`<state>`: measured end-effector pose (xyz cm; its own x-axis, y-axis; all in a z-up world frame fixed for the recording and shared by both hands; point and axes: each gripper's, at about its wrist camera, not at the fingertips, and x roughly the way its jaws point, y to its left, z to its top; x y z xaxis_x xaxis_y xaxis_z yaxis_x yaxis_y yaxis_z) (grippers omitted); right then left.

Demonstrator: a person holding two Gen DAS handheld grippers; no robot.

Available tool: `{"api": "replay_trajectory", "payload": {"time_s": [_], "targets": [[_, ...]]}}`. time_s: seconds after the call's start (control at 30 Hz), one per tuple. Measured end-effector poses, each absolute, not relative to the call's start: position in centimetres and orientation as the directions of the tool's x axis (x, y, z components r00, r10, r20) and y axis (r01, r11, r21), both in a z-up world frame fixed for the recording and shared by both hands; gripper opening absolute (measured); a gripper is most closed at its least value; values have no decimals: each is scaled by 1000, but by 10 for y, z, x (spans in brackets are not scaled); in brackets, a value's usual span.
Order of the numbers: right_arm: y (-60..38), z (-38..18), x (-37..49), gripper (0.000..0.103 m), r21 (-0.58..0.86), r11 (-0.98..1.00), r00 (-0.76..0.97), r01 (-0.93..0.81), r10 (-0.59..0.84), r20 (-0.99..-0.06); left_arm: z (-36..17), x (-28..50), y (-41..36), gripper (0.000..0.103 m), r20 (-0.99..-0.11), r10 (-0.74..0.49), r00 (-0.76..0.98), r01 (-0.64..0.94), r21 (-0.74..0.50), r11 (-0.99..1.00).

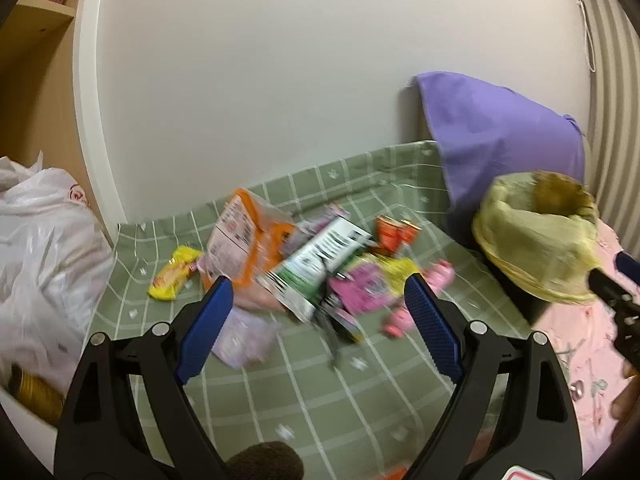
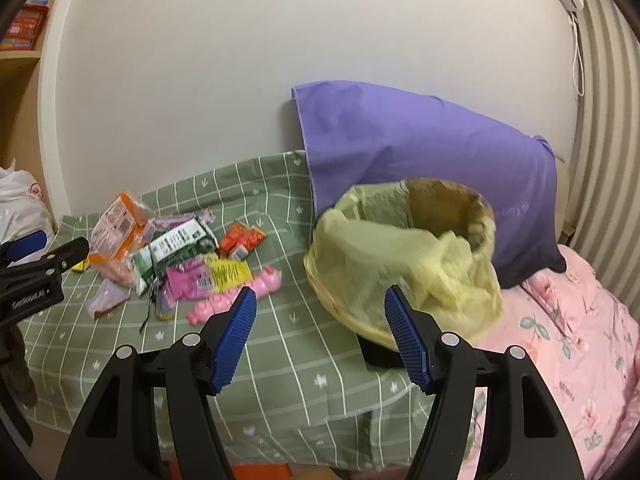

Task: Collect trash
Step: 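Reach the right tool to the red snack bar packets and close on them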

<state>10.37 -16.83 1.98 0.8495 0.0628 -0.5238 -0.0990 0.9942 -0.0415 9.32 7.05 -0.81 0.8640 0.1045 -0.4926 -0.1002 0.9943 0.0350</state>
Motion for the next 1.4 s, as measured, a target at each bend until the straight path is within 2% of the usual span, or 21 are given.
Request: {"api": "replay_trajectory", "payload": {"time_s": [0.17,0.33,0.57,0.7,0.87,1.0,1.1,1.23,1.3,1.33,1.4], "targets": [[-143,15,133,63,-25,992,819,-126,90,-567,-16,131,115,83,-499,126,857,-111,60,992],[-112,8,147,63,-60,987,796,-148,83,-600,-35,162,170,83,-559,132,819,-186,-41,982],[-94,3,174,63,-83,977,800,-199,113,-589,-58,168,187,83,-591,141,794,-227,-74,971],[-95,-12,228,63,-19,972,784,-234,177,-596,-58,166,180,84,-584,159,796,-214,-25,977],[-88,-39,298,63,114,955,705,-274,280,-652,-57,154,181,84,-625,171,761,-247,-35,968],[-77,-65,332,62,143,950,658,-277,295,-693,-59,149,181,84,-633,228,740,-301,-8,954],[-72,-83,350,61,154,951,623,-268,293,-726,-57,147,187,84,-641,228,733,-334,-48,941],[-68,-96,362,54,193,947,584,-258,311,-750,-58,150,195,84,-642,245,726,-350,-38,936],[-65,-101,364,42,218,933,555,-286,347,-756,-60,155,200,83,-649,243,721,-351,-40,935],[-63,-101,364,32,210,931,548,-298,347,-761,-61,158,203,82,-654,238,718,-350,-44,936],[-58,-96,359,24,172,932,566,-319,333,-754,-64,163,207,77,-669,217,711,-342,-58,938]]}}
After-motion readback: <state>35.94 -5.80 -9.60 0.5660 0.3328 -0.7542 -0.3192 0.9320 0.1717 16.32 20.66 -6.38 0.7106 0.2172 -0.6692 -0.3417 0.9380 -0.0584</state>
